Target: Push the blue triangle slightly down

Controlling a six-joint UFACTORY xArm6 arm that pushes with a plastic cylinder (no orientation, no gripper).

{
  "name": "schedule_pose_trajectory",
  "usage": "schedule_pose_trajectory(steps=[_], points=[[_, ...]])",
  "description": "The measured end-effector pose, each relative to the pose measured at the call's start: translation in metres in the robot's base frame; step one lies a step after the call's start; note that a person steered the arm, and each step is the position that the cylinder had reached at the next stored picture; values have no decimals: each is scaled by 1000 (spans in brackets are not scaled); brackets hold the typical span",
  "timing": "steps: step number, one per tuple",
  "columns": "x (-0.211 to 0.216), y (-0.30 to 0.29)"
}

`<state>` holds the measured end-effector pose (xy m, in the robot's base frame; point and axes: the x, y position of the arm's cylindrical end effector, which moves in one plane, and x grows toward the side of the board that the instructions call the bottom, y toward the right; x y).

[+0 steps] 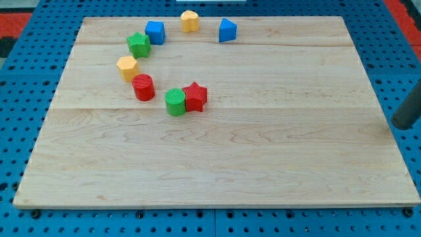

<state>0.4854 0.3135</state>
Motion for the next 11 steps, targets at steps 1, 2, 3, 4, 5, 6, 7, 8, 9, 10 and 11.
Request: schedule_pose_trajectory(steps=[1,2,3,4,5,6,7,8,9,10,11], points=[[2,0],[1,2],[-44,7],[-108,5],[-165,-32],[-193,-106],[-196,-187],[-226,-173],[-276,-118],[-291,-170],[-285,-292]])
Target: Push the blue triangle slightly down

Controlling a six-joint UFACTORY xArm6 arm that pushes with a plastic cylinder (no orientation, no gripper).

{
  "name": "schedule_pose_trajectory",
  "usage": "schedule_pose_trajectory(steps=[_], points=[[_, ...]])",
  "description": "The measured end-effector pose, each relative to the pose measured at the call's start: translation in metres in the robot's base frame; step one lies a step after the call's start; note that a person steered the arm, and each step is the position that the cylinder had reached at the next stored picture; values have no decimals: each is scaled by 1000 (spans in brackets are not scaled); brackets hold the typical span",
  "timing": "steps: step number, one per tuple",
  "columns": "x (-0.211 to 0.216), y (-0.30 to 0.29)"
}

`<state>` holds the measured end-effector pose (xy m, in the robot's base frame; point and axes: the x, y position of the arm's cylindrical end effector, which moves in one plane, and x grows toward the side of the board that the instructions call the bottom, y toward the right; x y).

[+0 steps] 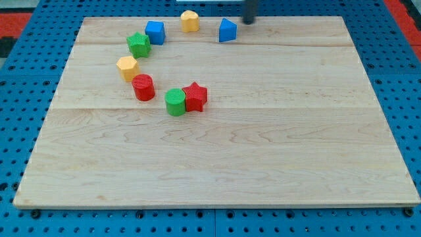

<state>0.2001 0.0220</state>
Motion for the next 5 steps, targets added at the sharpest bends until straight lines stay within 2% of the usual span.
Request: schedule_pose_trajectory(steps=[1,3,4,5], points=[[0,-44],[55,-13],[84,-43],[106,-134]])
